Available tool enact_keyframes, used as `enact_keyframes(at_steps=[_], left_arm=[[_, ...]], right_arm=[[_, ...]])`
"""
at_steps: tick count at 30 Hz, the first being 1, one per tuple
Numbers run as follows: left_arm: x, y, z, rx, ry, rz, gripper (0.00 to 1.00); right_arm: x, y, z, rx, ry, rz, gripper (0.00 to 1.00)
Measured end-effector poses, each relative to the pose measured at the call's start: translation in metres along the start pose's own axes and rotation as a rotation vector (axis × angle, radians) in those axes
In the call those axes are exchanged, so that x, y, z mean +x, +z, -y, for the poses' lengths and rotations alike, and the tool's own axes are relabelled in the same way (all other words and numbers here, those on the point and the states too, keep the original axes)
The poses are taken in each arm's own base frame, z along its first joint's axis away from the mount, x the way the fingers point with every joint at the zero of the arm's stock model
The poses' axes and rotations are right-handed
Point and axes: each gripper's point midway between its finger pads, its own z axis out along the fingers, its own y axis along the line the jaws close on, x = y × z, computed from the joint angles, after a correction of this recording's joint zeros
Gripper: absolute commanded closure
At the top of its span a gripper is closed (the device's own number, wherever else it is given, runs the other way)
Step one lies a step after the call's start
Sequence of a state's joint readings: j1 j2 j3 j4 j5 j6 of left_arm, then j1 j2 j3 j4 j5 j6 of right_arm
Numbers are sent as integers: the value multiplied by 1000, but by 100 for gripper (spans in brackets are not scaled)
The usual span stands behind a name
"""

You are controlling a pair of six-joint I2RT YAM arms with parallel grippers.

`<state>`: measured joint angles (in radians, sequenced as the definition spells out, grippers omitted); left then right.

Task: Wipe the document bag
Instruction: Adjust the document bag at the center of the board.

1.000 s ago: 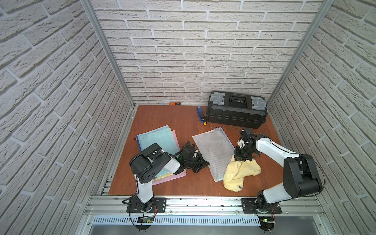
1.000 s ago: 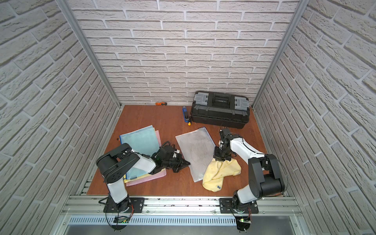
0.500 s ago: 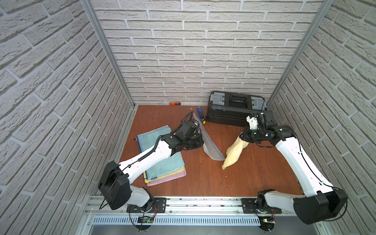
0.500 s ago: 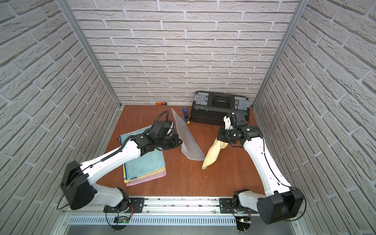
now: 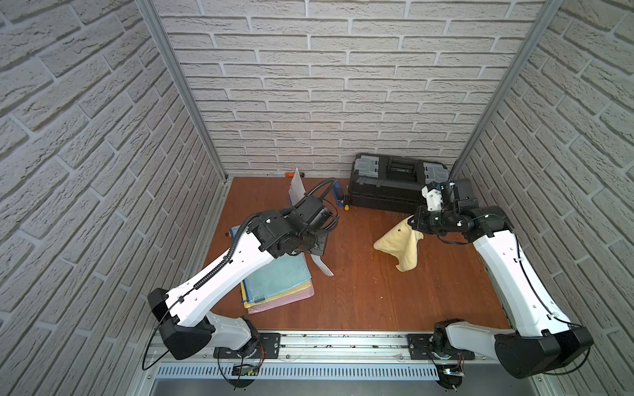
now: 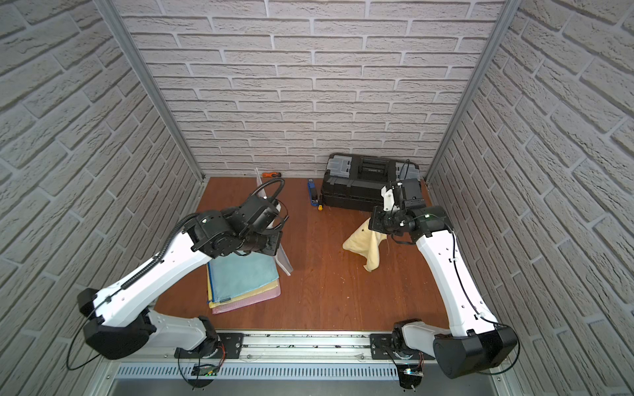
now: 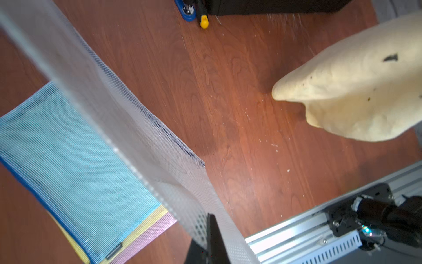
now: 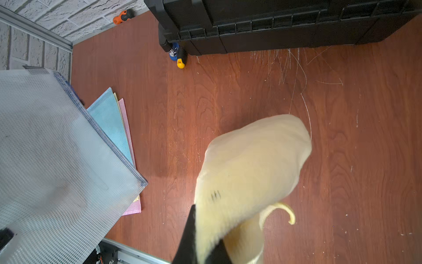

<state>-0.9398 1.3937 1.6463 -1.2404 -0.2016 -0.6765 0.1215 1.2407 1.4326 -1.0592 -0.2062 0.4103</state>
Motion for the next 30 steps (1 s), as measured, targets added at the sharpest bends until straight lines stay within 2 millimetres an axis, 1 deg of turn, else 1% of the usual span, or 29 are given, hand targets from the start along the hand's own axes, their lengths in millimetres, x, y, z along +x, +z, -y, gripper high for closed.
enact_keyframes(at_steps=[1,3,5,10,12,14,16,19,20,23,25,27,28,30], left_arm=[[1,0,9,0,33,-18,100],[3,8,23,-5,82,-55,100],[9,28,34,-25,127,-114,100],[30,86,45,-100,192,-274,100],[36,103,50,-111,215,-308,100],[38,110,55,-107,233,-320,100],[32,107,61,-91,245,-301,100],[15,93,68,-56,244,-227,100],[11,86,67,-50,243,-205,100],[3,58,61,-27,237,-137,100],[0,36,52,-22,236,-98,100],[3,19,39,-47,244,-86,100],[5,13,31,-73,250,-92,100],[10,8,16,-135,265,-115,100]], right_arm=[[0,-1,1,4,0,0,98],[1,-3,1,9,0,0,98],[1,-5,2,12,0,2,98],[4,-16,5,30,-8,24,98],[5,-21,8,41,-13,36,98],[6,-25,10,50,-17,43,98],[7,-27,12,58,-21,48,98],[8,-27,14,64,-21,47,98],[9,-26,15,66,-20,42,98],[15,-19,18,73,-15,17,98],[19,-15,20,75,-12,1,98],[19,-13,20,73,-11,-6,98],[19,-13,19,72,-10,-8,98],[18,-12,19,68,-10,-6,98]])
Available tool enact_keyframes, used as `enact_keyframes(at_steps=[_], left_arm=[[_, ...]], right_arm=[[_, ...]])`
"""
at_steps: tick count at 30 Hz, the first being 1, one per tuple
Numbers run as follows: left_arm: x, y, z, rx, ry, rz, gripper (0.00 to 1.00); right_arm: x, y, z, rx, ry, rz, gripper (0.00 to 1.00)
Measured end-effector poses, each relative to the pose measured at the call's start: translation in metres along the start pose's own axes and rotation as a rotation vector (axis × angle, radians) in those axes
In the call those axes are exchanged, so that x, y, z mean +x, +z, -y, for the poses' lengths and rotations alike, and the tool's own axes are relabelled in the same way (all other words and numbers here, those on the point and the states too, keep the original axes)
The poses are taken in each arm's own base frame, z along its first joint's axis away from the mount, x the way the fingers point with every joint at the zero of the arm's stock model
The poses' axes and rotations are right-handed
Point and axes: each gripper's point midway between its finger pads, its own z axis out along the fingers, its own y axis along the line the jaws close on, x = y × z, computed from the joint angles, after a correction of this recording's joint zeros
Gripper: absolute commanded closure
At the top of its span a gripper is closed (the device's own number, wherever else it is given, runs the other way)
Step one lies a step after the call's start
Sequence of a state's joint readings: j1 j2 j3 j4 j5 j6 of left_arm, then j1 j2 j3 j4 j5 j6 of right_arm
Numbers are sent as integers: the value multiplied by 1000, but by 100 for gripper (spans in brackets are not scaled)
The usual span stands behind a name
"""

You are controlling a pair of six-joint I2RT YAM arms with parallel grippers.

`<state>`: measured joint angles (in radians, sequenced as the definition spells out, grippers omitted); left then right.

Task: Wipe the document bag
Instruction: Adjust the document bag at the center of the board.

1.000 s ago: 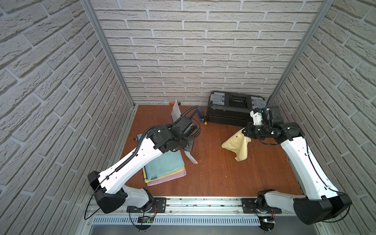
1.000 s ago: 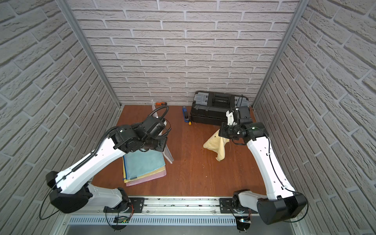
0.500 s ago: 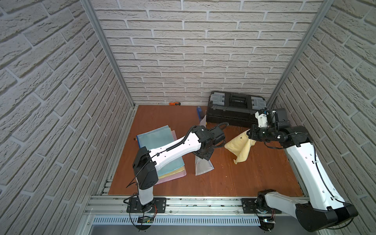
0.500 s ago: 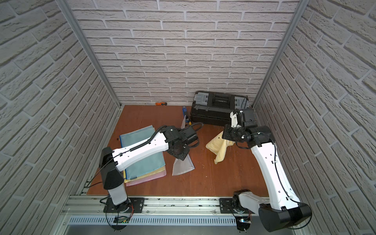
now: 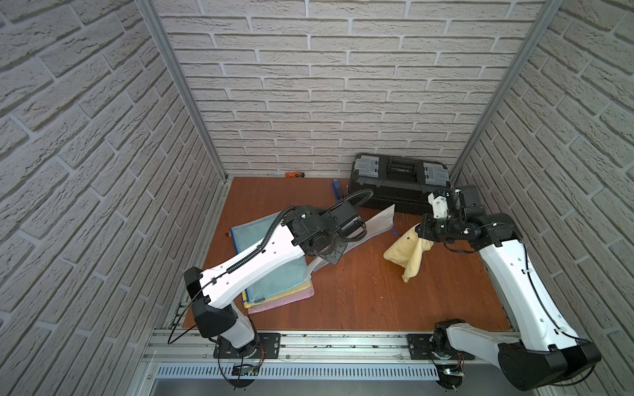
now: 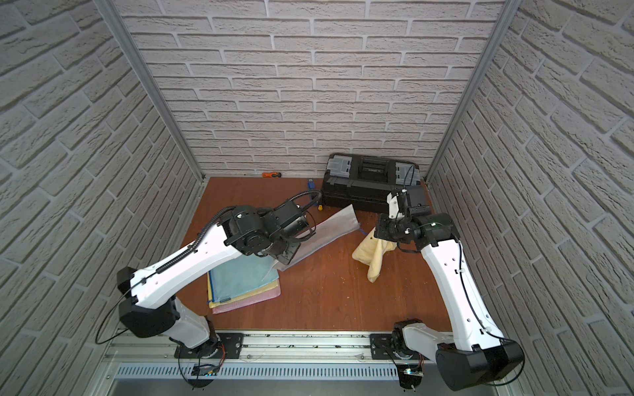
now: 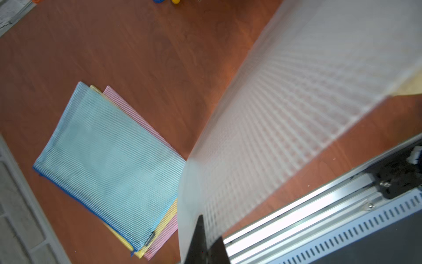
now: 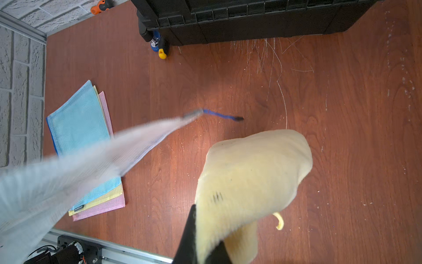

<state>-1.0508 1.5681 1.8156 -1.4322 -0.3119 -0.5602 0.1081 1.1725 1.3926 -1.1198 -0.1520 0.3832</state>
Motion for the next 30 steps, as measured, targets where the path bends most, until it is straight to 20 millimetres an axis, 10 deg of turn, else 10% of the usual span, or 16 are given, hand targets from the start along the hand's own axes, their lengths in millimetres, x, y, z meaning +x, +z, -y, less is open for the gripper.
enact_keyframes(at_steps=[9,18,27,30], left_arm=[[22,20,-35,-146,36,-115,100],[51,24,17,99,137,-141,100],[104,29,90,319,291,-198,59],[112,33,111,390,320,-205,29]], right_arm=[[8,13,-3,-37,7,-33,98],[13,19,-6,-61,10,-50,98],[12,21,-13,-100,8,-56,98],[13,21,-14,-106,7,-59,98]])
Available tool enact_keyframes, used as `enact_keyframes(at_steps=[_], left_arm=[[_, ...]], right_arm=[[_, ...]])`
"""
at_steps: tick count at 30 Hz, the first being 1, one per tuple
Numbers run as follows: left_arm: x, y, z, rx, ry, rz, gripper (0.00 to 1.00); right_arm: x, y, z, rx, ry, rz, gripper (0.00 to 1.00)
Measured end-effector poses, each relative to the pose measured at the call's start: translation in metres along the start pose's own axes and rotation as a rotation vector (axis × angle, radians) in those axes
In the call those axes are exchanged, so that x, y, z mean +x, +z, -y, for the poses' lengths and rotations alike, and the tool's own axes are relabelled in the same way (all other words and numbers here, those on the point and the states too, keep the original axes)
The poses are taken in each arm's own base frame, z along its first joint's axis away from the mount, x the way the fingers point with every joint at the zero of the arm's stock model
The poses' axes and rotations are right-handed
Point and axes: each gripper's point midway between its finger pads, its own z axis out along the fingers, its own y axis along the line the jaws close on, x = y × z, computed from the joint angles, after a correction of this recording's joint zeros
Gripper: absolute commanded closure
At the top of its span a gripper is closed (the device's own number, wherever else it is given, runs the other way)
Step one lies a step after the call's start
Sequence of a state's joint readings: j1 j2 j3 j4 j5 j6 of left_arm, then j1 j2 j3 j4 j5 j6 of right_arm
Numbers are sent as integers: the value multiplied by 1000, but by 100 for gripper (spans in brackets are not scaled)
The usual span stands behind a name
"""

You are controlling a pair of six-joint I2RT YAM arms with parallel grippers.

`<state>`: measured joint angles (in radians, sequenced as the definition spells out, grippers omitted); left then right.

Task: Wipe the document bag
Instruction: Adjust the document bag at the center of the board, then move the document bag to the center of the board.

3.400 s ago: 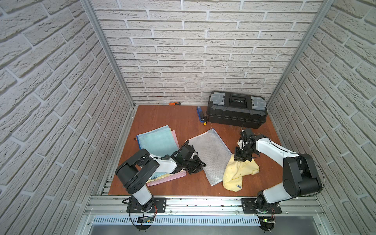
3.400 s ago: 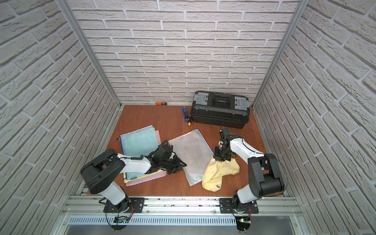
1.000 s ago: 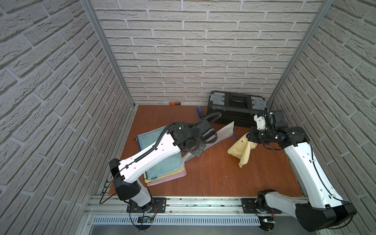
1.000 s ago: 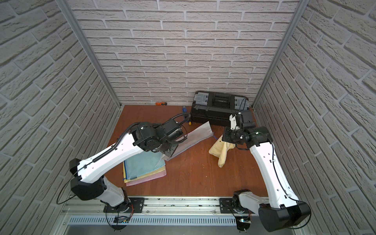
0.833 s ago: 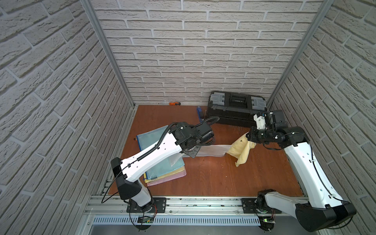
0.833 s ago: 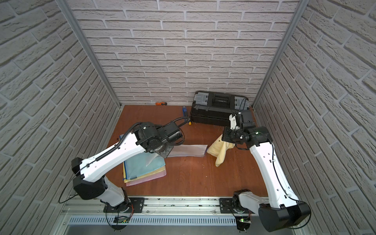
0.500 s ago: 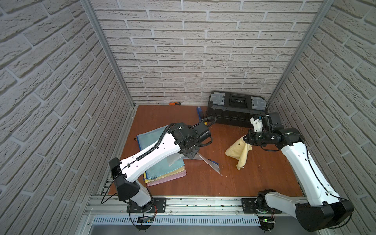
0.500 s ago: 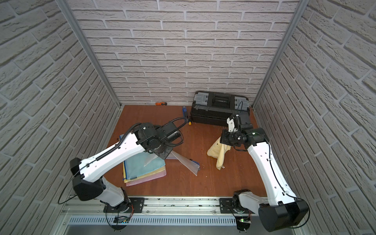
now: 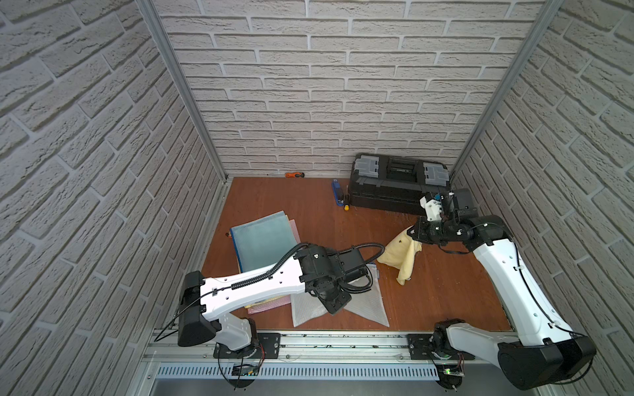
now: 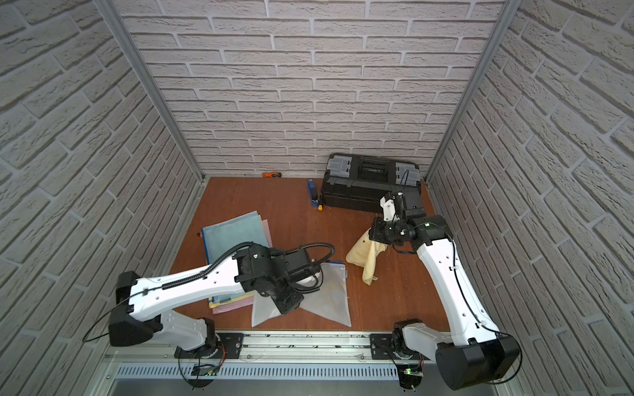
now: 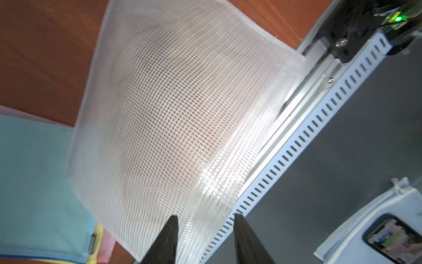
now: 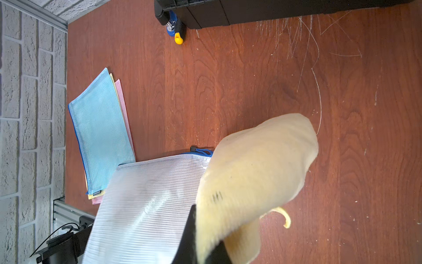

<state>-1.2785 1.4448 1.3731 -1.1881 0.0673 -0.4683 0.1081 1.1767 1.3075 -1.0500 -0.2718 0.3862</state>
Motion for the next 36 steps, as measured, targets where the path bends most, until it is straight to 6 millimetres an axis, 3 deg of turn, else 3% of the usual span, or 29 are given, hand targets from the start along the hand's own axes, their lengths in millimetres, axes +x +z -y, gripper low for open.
enact_keyframes(at_steps=[3,7,9,12,14,17,19,23,26,29,32,36], left_arm=[[3,9,5,43,-5,2,2],[-3,-6,-13,78,-97,111,4],[-8,-21,-36,88,-200,200,19],[-6,-36,-84,76,-401,337,45],[3,-32,-110,64,-529,360,69],[17,-10,-126,63,-640,296,100],[24,8,-131,62,-690,236,100],[40,31,-134,90,-771,191,100],[52,44,-136,121,-839,183,100],[63,59,-137,134,-893,150,100],[64,66,-139,138,-915,127,100],[59,70,-145,147,-939,126,100]], right_arm=[[2,0,-3,-17,-3,-9,98],[9,-3,-15,-55,-22,-41,98],[13,-11,-28,-81,-57,-45,97],[15,-36,-65,-166,-133,-15,97],[25,-53,-91,-246,-181,-11,97],[58,-52,-125,-349,-245,-95,97],[89,-33,-140,-391,-274,-202,97],[154,38,-155,-360,-296,-464,98],[185,83,-162,-338,-289,-587,98],[200,114,-164,-330,-266,-643,98],[200,144,-159,-312,-210,-667,98],[199,191,-124,-254,-80,-701,98]])
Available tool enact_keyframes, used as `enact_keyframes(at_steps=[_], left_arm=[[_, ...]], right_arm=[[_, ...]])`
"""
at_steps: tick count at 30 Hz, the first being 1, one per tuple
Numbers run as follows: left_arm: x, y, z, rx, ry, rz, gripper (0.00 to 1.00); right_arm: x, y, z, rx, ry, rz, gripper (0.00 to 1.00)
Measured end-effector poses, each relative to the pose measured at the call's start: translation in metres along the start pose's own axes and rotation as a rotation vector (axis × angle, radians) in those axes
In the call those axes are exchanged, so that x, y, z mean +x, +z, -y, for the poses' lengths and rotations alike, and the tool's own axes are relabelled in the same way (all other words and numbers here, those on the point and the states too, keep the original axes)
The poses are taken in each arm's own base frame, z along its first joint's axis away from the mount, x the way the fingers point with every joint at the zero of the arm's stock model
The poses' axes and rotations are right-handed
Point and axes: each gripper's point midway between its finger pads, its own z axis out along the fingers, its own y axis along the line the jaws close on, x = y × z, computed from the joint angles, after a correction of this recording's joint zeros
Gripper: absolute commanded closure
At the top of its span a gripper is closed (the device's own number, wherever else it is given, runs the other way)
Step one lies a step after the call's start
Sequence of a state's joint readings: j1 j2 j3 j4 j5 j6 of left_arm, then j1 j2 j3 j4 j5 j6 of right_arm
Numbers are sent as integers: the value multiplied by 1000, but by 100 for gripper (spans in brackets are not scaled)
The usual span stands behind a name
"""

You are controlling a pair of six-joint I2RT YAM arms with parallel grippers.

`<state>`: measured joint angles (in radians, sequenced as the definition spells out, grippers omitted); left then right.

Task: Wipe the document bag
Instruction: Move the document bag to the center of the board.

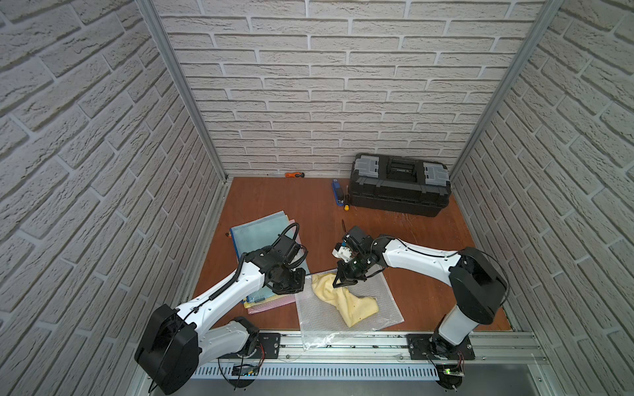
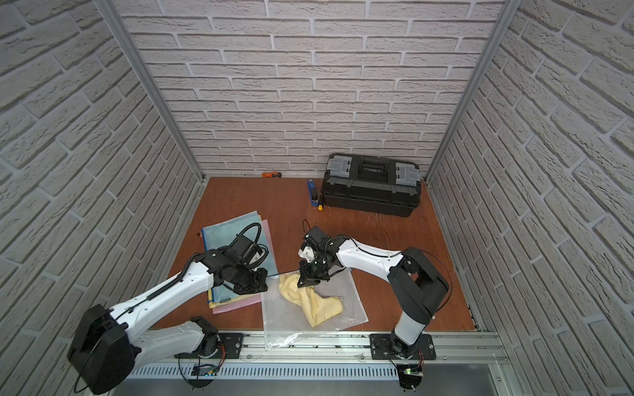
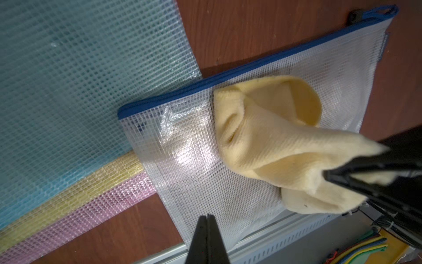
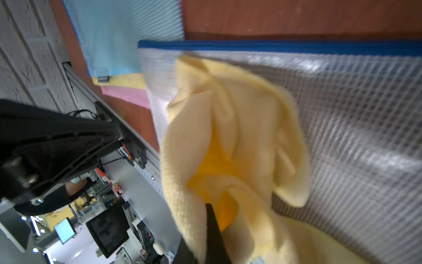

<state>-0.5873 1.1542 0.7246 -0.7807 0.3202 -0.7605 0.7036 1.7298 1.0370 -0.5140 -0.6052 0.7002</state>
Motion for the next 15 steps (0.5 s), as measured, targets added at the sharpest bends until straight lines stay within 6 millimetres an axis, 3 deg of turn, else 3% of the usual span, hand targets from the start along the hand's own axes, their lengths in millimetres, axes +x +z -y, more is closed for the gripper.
enact_keyframes(at_steps=[3,15], left_arm=[[-5,4,0,-3,-13,-10,100],[-26,17,10,7,4,-49,100]], right_arm=[[-8,9,52,31,150,-13,98],[-54,-35,104,-59,323,73,98]])
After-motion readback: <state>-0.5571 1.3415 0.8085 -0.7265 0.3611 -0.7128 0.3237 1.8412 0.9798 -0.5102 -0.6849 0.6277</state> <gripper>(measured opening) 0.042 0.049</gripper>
